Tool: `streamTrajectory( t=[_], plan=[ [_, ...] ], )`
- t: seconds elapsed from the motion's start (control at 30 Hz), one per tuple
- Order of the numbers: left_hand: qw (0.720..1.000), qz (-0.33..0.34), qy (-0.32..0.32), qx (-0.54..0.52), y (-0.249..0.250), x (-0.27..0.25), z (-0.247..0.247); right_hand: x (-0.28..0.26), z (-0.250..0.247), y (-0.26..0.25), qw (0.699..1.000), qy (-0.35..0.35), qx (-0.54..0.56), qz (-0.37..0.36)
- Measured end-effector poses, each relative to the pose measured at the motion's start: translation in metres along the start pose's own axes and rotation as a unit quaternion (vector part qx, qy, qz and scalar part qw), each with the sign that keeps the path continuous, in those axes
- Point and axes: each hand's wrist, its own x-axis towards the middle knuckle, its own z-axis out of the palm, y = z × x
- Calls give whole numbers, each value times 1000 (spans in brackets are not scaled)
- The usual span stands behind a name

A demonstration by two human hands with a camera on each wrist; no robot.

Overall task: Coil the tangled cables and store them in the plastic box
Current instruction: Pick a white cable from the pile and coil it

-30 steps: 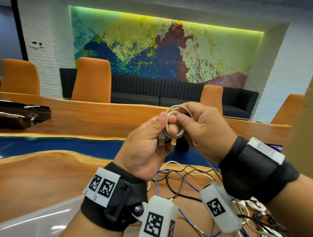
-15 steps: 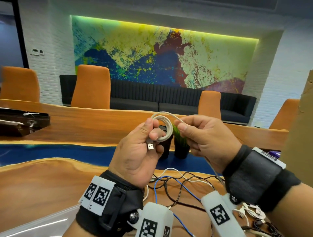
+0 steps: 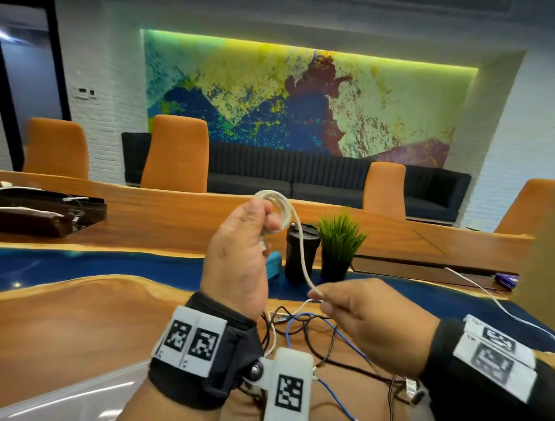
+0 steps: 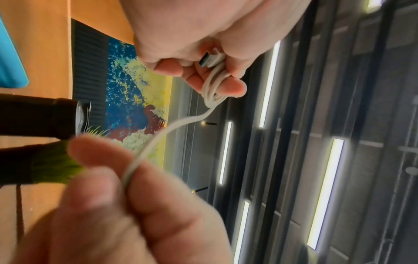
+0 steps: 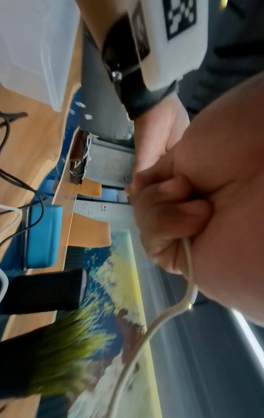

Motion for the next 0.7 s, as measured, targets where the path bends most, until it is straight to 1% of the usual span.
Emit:
streamTrajectory(
  t=[0.07, 0.1, 0.13, 0.2, 0.23, 0.3, 0.37, 0.43, 0.5, 0.6, 0.67, 0.7],
  plan=[
    [998, 2, -37, 45, -4, -8, 8, -1, -4, -16, 993, -70, -89, -38],
    [996, 10, -63, 67, -5, -11, 10, -2, -8, -23, 988, -92, -115, -55],
    [990, 27, -90, 104, -6, -13, 12, -4, -14, -29, 984, -105, -126, -74],
    [970, 72, -137, 190, -7, -14, 12, -9, -32, -39, 982, -101, -101, -119],
    [960, 87, -155, 218, -7, -13, 11, -11, -41, -42, 984, -86, -70, -137],
    [948, 85, -184, 244, -10, -11, 6, -12, -59, -42, 988, -39, -1, -153],
    [943, 81, -199, 256, -13, -9, 2, -11, -73, -37, 986, 22, 55, -157],
    [935, 90, -216, 267, -15, -8, 1, -9, -84, -30, 981, 82, 97, -146],
    [927, 93, -245, 270, -17, -10, 3, -6, -90, -19, 977, 138, 117, -116],
    [917, 84, -279, 271, -21, -15, 9, 2, -87, 0, 972, 202, 108, -44],
    [925, 59, -281, 250, -23, -17, 12, 5, -79, 9, 973, 218, 80, -12],
    [931, 40, -275, 235, -24, -19, 12, 7, -75, 12, 975, 213, 66, -2]
  ],
)
